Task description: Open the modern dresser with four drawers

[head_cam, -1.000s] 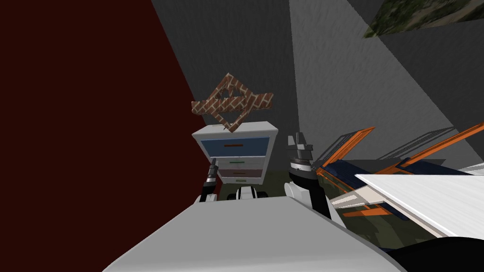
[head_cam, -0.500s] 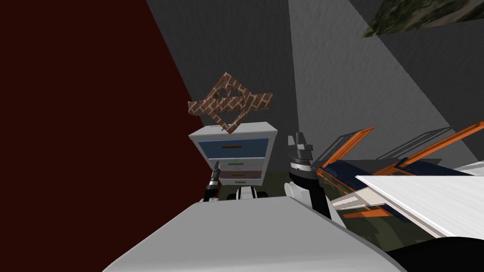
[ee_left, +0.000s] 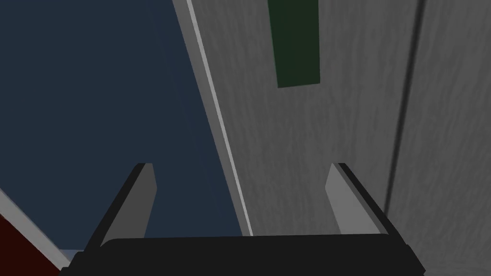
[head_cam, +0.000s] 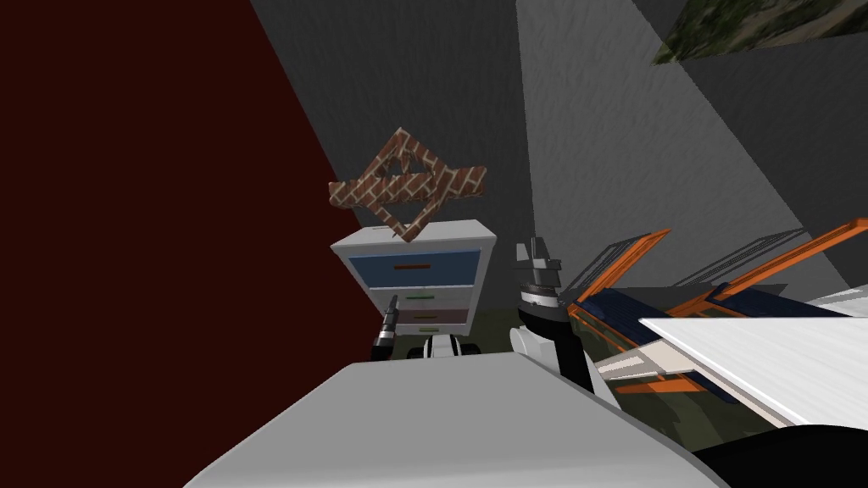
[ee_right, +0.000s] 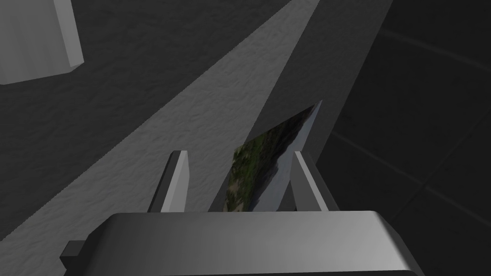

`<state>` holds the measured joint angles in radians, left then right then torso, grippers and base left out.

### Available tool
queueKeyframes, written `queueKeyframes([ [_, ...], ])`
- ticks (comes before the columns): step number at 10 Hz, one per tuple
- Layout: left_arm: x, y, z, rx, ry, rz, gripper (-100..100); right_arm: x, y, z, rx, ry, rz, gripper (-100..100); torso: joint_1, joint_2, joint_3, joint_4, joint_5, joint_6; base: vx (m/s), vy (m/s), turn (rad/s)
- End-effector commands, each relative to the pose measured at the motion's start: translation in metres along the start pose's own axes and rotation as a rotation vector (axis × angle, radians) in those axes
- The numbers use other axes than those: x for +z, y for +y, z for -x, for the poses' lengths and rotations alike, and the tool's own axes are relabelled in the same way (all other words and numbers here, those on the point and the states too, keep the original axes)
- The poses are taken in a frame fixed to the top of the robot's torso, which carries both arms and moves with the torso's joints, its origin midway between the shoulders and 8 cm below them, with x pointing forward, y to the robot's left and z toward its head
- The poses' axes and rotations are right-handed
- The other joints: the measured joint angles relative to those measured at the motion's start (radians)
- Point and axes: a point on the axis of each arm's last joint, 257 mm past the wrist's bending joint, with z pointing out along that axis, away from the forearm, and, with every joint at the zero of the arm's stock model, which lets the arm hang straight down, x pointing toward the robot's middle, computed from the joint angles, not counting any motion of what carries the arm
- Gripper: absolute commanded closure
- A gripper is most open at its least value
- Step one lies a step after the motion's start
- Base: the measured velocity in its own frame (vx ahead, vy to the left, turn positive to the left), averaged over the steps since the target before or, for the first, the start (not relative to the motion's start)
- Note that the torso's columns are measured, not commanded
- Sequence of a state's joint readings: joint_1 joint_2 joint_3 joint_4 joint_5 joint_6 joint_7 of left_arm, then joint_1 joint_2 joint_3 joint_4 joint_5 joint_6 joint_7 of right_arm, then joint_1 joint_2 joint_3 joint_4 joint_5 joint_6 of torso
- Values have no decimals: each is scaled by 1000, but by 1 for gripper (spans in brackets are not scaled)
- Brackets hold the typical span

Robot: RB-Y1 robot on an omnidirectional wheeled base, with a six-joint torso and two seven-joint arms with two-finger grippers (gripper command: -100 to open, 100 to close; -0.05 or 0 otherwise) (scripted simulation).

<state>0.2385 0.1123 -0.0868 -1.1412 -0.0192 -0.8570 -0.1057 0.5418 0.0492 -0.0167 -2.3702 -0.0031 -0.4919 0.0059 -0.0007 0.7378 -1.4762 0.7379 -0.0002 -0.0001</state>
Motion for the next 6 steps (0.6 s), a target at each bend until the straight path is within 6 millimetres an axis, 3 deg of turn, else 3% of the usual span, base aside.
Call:
queueKeyframes([
  [1,-11,14,-9,1,16,27,-100,0,0,0,0,0,0,0,1,1,0,0,0,0,22,-10,-15],
  [6,-23,31,-23,-1,40,65,-100,0,0,0,0,0,0,0,0,0,0,0,0,0,23,-8,-10],
])
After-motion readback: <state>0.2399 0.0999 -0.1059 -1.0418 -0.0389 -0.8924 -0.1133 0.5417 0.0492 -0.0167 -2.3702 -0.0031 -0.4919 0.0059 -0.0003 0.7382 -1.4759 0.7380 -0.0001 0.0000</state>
